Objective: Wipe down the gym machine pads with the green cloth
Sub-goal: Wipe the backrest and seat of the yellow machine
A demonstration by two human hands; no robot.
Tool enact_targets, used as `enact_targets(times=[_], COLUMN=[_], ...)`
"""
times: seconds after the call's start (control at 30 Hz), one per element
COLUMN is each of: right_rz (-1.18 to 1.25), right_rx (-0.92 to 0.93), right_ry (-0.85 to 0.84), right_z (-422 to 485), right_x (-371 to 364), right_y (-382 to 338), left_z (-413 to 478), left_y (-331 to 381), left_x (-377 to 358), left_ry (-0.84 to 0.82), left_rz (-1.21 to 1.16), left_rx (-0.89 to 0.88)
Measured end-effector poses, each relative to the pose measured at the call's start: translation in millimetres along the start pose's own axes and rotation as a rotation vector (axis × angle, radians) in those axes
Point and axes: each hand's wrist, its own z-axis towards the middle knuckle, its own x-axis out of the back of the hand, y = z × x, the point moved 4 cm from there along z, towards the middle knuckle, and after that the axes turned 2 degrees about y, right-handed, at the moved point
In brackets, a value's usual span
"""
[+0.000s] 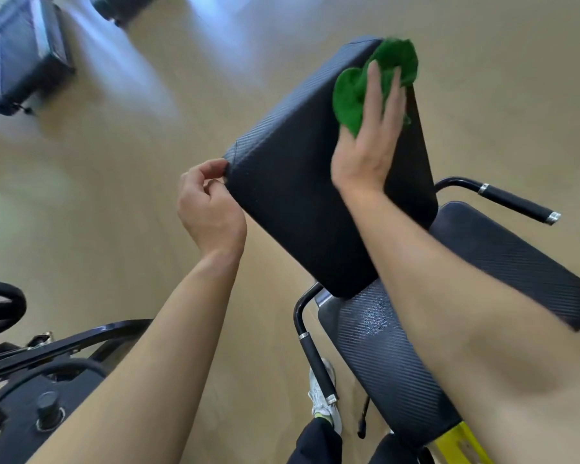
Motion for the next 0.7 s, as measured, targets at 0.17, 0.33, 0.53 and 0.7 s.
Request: enact_targets(times=[0.17,0.33,0.53,0.7], right_rz=[-0.109,-0.168,-0.162,-0.035], right_rx=[0.451,0.806,0.488,0.034], right_ry=[-0.206,-0.190,0.024,0.111], right_z=[-122.8,-116.6,20.7,20.5], right_x=[-40.2,-51.0,-20.0,-3.5], right_y=[-49.2,-54.2,1.0,43.9], left_z=[14.6,21.8,10.0,2.9], left_y=[-0.3,4.8,36.1,39.2], left_x=[8.9,13.8,-0.6,-19.5], left_ry=[-0.095,-0.128,-0.202,-0.216], left_rz=[-0.048,-0.029,0.173,0.176], left_rx=[0.066,0.083,-0.322,-0.468])
